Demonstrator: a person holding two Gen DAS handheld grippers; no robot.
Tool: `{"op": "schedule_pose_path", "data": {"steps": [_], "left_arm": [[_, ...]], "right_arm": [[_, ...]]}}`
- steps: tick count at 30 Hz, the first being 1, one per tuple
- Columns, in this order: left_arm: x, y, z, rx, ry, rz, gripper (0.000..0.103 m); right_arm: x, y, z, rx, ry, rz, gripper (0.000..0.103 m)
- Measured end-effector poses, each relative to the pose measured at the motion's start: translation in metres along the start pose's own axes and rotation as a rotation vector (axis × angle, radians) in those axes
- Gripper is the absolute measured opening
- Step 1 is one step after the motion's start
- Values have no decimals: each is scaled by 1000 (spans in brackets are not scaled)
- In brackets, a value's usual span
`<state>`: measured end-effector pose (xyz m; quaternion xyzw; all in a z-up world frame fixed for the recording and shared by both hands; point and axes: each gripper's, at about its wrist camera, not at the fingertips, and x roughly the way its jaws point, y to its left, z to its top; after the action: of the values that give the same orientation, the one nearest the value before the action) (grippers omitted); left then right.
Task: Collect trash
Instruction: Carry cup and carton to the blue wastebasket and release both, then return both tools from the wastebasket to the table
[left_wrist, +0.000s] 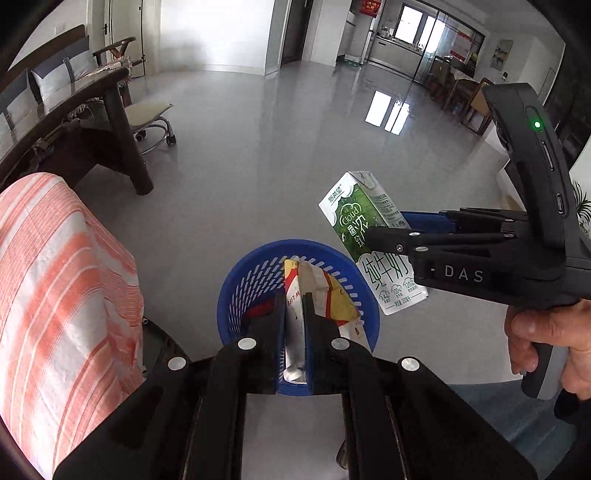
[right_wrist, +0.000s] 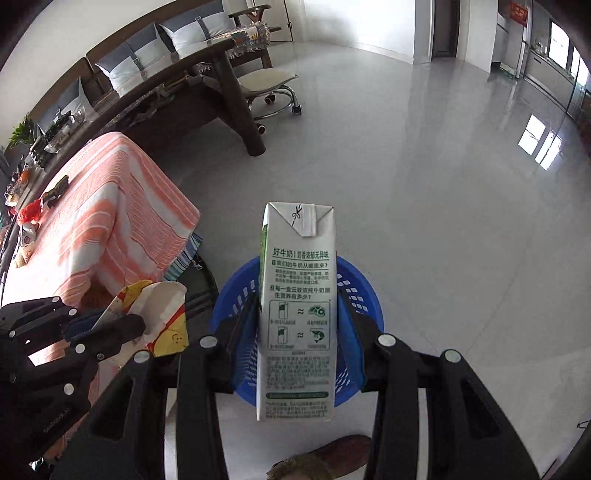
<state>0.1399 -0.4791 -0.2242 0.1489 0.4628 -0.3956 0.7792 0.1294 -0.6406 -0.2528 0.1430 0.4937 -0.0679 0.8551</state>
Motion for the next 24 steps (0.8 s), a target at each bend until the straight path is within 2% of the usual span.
{"op": "schedule_pose_path", "data": {"steps": [8,10,11,12,13,17,24], "left_arm": [[54,0,4,-3,53,34,10],[63,0,7,-3,54,43,32],[66,0,8,-1,51,48,56],[66,0,9,4,39,61,65],[65,-1,10,9,31,77,67],[44,1,13,-1,-9,88,76],[-40,2,-7,24,-200,121,95]], "right_arm": [[29,-21,1,22,41,27,41],[32,-30,0,49,39,39,43],[35,-34,-1,65,40,43,55],[35,-36,-1,78,37,39,64],[33,-38,-1,84,29,36,70],[19,-43,1,84,-26,-1,74],[-13,-37,6,78,-178,-73,92]]}}
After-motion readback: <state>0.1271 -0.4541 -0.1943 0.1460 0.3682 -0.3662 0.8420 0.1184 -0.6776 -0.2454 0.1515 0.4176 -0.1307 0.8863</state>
